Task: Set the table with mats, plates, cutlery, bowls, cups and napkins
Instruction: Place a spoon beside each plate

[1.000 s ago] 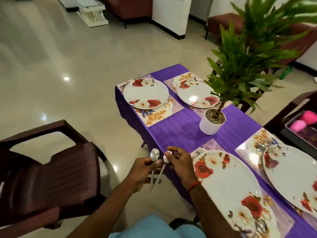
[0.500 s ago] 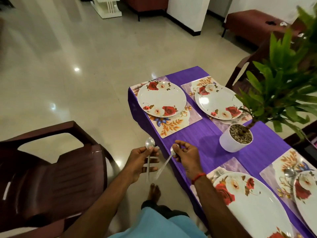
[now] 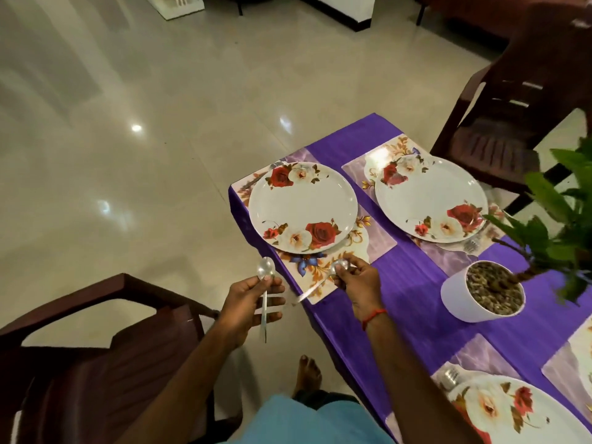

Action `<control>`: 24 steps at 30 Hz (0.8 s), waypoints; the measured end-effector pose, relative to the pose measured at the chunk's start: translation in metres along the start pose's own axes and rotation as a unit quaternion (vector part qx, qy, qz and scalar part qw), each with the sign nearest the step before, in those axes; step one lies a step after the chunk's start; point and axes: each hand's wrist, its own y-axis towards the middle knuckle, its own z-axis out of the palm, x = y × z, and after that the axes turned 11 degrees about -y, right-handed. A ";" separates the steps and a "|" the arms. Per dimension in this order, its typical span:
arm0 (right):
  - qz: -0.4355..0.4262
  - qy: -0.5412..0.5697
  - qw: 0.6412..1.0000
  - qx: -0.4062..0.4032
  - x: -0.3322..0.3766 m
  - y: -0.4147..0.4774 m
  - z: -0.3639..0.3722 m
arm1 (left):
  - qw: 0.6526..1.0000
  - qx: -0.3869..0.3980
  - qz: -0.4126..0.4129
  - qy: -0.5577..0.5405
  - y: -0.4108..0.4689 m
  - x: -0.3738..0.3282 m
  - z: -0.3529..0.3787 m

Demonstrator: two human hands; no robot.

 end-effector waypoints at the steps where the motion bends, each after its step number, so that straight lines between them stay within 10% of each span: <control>1: 0.004 -0.004 1.000 -0.012 0.000 0.010 0.000 | 1.000 -0.005 -0.003 0.002 0.006 -0.004 0.000; 24: -0.071 -0.353 0.931 -0.061 -0.008 0.077 -0.005 | 0.999 -0.005 -0.033 0.029 0.073 -0.050 -0.001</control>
